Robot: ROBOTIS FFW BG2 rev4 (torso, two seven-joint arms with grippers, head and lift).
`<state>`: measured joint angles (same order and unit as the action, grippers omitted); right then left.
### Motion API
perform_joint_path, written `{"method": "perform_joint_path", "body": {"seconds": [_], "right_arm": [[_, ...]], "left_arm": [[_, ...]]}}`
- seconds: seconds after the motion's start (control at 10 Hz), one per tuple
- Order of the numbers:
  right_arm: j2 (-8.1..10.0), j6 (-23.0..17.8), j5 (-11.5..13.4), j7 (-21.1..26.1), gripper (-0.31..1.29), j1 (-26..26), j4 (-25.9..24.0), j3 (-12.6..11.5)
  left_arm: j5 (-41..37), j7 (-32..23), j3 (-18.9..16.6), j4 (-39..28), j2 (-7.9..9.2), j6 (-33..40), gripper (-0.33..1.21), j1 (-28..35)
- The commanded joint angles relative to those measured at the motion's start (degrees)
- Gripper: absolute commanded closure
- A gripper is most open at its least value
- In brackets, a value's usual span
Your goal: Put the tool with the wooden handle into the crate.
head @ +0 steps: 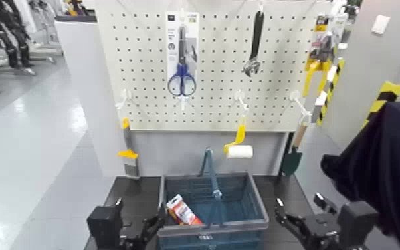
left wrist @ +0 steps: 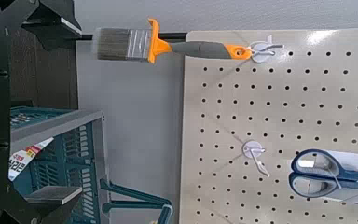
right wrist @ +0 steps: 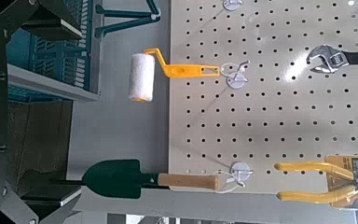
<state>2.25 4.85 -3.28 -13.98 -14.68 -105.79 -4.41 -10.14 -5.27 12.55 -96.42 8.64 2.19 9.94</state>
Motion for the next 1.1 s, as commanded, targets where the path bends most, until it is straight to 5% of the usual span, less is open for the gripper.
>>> {"method": "perform_joint_path", "body": {"seconds": [0.1, 0.5, 1.1], "right_arm": [[0.74, 0.5, 0.6, -3.9, 0.14, 3.4, 2.5, -3.2], [3.47, 2.4, 0.9, -8.9, 0.14, 8.3, 5.9, -5.6], [9.79, 3.2, -3.0, -13.4, 0.14, 16.1, 14.6, -6.4]], "left_arm": [[-0.1, 0.0, -0.1, 0.0, -0.11, 0.2, 0.13, 0.1], [-0.1, 0.1, -0.1, 0.0, -0.2, 0.3, 0.13, 0.2], [-0.2, 0.1, 0.0, 0.0, -0.2, 0.3, 0.13, 0.1]]}}
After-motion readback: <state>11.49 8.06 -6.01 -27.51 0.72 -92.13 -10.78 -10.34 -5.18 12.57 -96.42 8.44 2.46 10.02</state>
